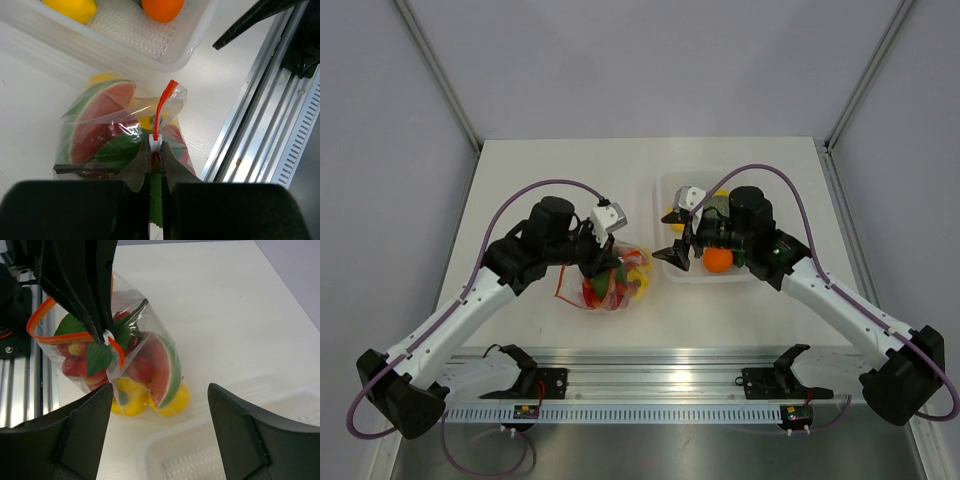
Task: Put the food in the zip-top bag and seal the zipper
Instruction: Zip the zipper food storage bag at the center of the board.
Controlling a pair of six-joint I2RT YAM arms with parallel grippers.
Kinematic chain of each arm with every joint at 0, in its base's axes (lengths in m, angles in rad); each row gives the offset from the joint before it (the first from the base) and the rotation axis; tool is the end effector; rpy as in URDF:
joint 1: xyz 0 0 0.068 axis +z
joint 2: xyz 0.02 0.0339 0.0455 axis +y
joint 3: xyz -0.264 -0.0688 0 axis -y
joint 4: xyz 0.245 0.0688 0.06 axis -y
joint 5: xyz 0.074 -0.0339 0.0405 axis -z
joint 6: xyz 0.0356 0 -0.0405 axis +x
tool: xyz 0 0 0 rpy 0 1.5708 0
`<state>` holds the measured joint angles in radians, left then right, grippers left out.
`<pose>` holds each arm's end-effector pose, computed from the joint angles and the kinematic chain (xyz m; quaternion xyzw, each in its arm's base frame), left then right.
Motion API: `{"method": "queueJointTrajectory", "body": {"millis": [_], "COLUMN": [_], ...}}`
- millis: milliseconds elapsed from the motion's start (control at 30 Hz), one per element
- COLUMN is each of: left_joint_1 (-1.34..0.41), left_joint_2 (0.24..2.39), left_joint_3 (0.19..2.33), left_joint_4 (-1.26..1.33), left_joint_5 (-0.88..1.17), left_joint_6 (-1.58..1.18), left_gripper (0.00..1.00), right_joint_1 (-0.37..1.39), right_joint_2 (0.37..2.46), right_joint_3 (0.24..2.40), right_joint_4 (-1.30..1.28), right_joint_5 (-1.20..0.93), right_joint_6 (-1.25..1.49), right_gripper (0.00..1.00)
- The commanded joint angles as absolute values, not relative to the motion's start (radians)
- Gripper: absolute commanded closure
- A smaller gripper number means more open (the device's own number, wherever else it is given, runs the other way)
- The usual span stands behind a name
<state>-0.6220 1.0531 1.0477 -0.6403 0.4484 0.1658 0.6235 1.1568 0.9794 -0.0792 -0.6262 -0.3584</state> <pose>0.1693 -0.1404 0.3377 0.4265 0.7676 -0.2922 0.3788 0.2030 0.1717 0.3449 -0.5211 0.5756 0.3185 0.5438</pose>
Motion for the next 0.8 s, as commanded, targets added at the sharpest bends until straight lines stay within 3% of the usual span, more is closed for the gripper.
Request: {"method": "queueJointTrajectory", "body": {"millis": [0,500,667,767], "left_joint_1": [-0.611,-0.594,-0.592,-0.591], "left_joint_2": [1.04,1.031,1.031,1.029], "left_joint_3": [1.072,1.049,1.039,1.029], "left_joint_4": [-0.557,-0.552,-0.551,-0.548], "left_joint_5": [0.523,0.546,0.555,0.552], "left_joint_6": [0.158,0.146,0.144,0.146], "left_gripper": [1.0,1.0,1.0,1.0], "right_joint_1": [0.623,0.724,0.732,0.733], "right_joint_2": [1.147,1.351,1.387,1.404], "right_joint_3": [0.991,1.049,1.055,1.06], "right_joint_4": [-0.106,0.041,0.103,0.12], "right_joint_5": [-0.707,-0.765,-0.787,-0.788], "right_joint_6": [-0.433,-0.285,-0.235,-0.216], "right_gripper": [0.14,0.2,0.42,0.46]}}
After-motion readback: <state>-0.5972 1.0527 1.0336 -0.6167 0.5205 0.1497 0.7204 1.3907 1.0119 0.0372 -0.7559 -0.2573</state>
